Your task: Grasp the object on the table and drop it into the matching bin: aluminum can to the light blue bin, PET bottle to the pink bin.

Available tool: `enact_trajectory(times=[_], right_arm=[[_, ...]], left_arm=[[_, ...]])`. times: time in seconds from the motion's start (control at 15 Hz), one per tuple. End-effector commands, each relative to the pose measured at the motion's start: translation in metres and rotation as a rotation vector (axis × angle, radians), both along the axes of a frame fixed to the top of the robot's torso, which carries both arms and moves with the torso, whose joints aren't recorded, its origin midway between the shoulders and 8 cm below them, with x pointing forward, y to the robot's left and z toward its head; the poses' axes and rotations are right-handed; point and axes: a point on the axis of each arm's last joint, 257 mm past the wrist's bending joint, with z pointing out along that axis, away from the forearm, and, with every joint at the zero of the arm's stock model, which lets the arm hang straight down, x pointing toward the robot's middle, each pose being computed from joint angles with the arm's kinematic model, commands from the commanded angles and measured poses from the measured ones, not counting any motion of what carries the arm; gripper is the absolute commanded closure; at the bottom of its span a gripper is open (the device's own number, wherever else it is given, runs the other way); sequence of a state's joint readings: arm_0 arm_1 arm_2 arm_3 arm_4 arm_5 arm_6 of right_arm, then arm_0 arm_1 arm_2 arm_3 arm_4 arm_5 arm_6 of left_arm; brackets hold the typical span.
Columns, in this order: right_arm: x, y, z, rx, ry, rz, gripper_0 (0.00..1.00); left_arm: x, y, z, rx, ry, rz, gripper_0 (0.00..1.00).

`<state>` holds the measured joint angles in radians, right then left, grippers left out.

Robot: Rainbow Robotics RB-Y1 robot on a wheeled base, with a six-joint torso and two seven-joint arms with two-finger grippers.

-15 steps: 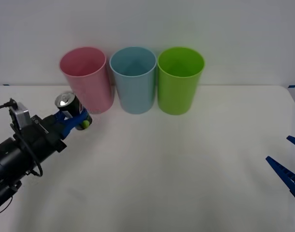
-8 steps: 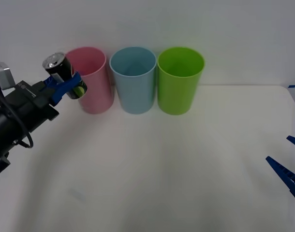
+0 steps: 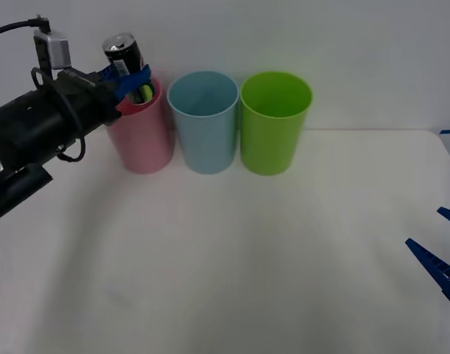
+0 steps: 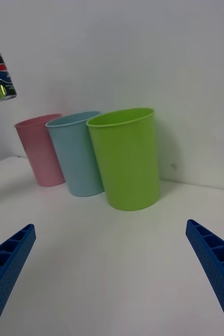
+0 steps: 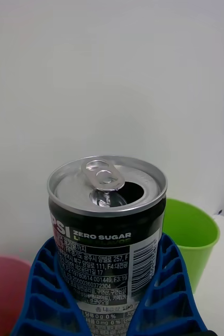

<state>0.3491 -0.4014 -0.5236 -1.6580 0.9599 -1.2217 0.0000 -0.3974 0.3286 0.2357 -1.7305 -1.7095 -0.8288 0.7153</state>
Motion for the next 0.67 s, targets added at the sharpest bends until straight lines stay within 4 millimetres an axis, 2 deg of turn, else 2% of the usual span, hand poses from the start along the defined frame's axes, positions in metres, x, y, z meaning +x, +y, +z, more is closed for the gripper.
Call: enact_trajectory(times=[0.07, 0.33, 0.67], right_arm=[[0.000, 0.000, 0.000, 0.000, 0.000, 0.000, 0.00], [0.000, 0.000, 0.000, 0.000, 0.000, 0.000, 0.00], [0.000, 0.000, 0.000, 0.000, 0.000, 0.000, 0.00]], left_arm=[[0.035, -0.019, 0.007, 0.020, 0.017, -0.010, 1.00], [0.077, -0.046, 0.015, 0.057, 0.034, 0.002, 1.00], [0.101, -0.077, 0.023, 0.085, 0.030, 0.037, 1.00]])
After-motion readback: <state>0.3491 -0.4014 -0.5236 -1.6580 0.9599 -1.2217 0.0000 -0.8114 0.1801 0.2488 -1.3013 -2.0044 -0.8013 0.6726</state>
